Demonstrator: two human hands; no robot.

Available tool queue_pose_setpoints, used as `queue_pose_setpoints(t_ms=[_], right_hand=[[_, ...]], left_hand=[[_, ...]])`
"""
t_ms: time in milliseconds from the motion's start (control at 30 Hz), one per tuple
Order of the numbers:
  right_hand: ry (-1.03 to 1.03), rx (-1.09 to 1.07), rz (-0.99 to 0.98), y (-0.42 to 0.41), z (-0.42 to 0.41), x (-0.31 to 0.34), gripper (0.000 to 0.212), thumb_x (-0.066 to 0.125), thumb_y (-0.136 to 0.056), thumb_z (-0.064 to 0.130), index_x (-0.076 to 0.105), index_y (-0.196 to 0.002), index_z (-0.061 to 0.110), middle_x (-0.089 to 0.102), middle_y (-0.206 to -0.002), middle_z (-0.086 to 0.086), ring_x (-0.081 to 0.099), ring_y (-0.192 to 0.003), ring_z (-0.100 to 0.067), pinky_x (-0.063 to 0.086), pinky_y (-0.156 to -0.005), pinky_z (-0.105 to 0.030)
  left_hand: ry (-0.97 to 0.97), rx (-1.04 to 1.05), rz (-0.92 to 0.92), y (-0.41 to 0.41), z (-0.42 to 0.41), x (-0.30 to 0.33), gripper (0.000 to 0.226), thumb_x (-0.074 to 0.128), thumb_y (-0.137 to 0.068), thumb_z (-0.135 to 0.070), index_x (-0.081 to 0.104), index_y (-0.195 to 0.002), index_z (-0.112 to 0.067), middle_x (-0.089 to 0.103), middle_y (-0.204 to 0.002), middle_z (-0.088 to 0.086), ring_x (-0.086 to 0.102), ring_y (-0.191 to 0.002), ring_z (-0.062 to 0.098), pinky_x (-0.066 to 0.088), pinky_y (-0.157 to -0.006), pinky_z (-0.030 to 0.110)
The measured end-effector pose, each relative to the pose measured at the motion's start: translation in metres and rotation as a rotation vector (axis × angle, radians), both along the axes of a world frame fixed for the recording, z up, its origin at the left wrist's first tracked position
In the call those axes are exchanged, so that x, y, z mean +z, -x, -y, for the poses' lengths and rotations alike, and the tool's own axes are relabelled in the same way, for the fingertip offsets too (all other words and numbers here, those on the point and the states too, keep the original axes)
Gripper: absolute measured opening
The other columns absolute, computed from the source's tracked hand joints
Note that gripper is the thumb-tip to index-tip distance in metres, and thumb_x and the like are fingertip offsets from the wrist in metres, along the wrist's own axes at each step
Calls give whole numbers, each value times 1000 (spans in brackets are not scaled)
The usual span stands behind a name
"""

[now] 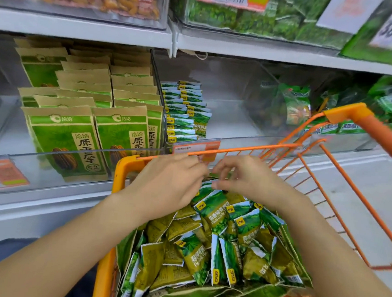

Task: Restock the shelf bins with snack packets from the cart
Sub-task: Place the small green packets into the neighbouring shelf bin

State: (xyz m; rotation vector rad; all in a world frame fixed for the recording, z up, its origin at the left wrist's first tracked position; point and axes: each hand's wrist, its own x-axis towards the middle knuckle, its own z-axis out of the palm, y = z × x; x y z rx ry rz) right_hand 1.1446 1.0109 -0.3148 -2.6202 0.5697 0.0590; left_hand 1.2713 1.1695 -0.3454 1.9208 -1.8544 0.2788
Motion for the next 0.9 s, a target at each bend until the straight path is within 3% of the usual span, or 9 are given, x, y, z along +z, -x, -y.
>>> queue_pose_setpoints(t_ms=[100,200,367,500,600,667,733,833,900], right_hand=[[210,123,-156,-7,-1,-22,27,72,-82,36,67,-107,27,63,-105,8,60,-92,-10,43,-73,-25],[269,130,-140,-6,2,-31,18,69,-85,33,66,-101,25,57,-108,4,58,-100,-18,46,-82,-32],[-301,-2,223,0,4,-16,10,65,-90,18,60,-83,23,64,-84,6,62,-82,-11,52,-83,-38],[-694,-107,475,-1,-6,-1,9,61,-90,5,57,-85,11,65,-69,5,64,-67,-8,55,-68,-23],[-728,-131,520,-3,-10,0,10,59,-91,4,57,-86,12,64,-62,6,63,-62,-6,55,-65,-22],[-736,-145,541,-3,-12,2,7,62,-88,8,58,-86,13,64,-61,6,62,-62,-6,55,-64,-23],[-736,-127,506,-2,-14,4,14,71,-77,18,64,-88,13,70,-70,4,63,-67,-10,55,-69,-25],[-663,-123,476,0,-12,14,17,75,-69,22,72,-84,16,71,-72,3,62,-65,-9,50,-65,-22],[-571,-220,582,-4,1,24,9,75,-75,13,70,-80,19,66,-60,9,54,-53,-2,45,-53,-17]], left_hand=[[-12,33,-42,-2,-4,-2,28,44,-89,-27,70,-95,-20,70,-86,-5,67,-82,18,55,-64,29],[8,85,-122,-3,-3,-3,25,46,-90,-28,71,-96,-24,70,-93,-11,67,-87,14,50,-68,25],[84,174,-676,0,-2,7,15,54,-97,-28,69,-96,-27,63,-80,-21,58,-77,-4,40,-67,11],[-17,163,-937,2,-1,19,25,50,-95,-39,59,-71,-33,49,-53,-18,49,-56,-3,38,-59,8],[-105,129,-1090,3,-1,17,27,60,-92,-33,63,-80,-9,43,-50,-14,55,-53,-2,60,-73,37],[-98,129,-1090,2,-1,16,34,61,-91,-38,60,-73,-8,40,-50,-12,61,-56,3,60,-71,42],[-70,83,-985,4,-3,18,26,58,-94,-35,55,-70,-25,45,-46,-15,59,-55,-2,56,-61,22],[25,167,-315,0,-6,21,33,40,-98,-48,67,-94,-28,57,-59,-15,60,-61,8,41,-52,23],[73,209,-132,-11,-5,19,42,38,-97,-41,69,-106,-14,70,-84,-2,66,-82,21,48,-66,30]])
